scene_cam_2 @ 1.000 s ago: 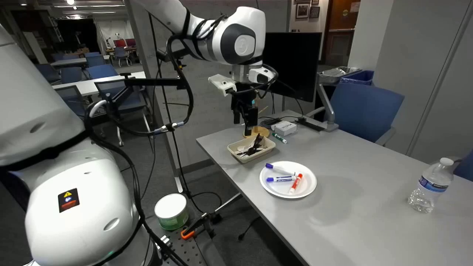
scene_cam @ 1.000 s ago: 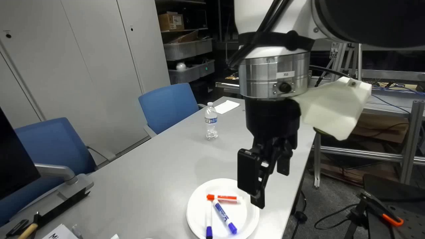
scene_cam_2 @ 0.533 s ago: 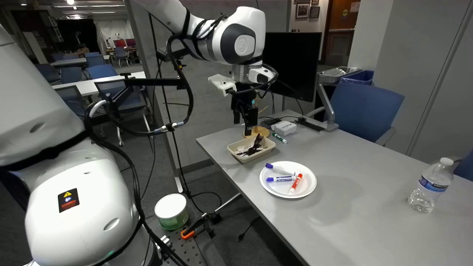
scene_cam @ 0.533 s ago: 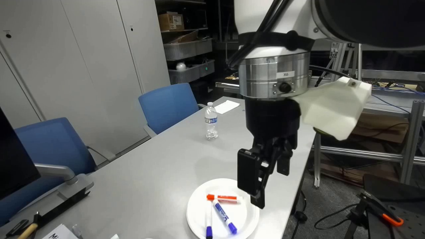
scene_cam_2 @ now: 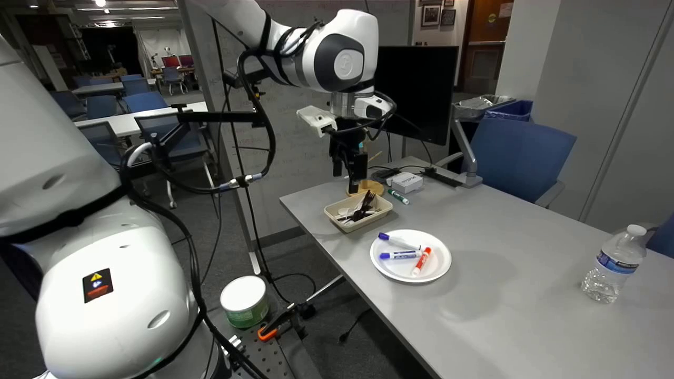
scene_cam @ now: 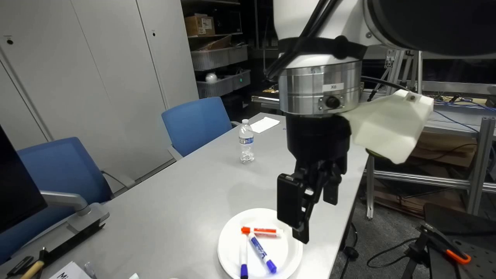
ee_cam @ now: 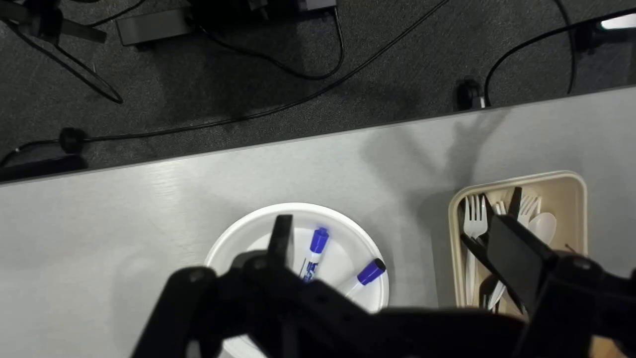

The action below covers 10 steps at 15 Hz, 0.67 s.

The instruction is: Remove the markers from the white plate

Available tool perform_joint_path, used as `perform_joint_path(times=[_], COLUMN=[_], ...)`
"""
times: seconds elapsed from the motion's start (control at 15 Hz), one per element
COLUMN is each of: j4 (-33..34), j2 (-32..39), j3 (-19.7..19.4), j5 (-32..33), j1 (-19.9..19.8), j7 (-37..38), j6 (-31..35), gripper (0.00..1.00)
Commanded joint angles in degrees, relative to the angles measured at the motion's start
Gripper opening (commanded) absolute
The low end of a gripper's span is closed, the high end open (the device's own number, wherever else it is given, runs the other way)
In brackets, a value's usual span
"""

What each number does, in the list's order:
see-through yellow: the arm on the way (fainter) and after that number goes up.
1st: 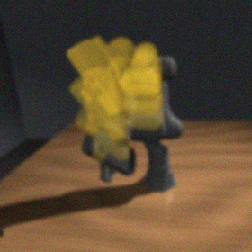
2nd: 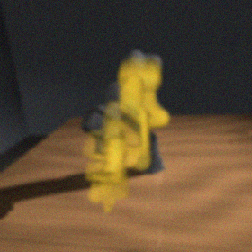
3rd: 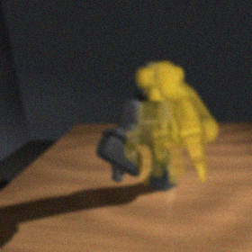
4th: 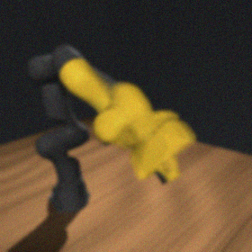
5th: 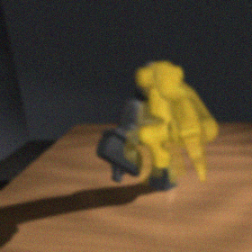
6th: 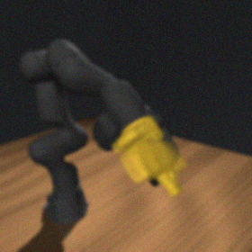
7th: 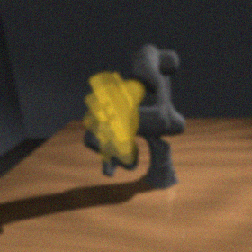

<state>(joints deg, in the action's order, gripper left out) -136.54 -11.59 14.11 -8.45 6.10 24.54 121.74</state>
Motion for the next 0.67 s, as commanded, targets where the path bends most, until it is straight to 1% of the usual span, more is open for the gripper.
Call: perform_joint_path(times=[0.0,0.4,0.6], j4=[0.0,0.0,1.6], j2=[0.0,0.0,2.6], j3=[-0.8,-0.8,-1.3], j5=[0.2,0.2,1.2], j1=[0.8,0.8,0.2], j7=[0.1,0.1,0.6], j6=[-0.1,-0.1,0.5], gripper=[1.00,1.00,1.00])
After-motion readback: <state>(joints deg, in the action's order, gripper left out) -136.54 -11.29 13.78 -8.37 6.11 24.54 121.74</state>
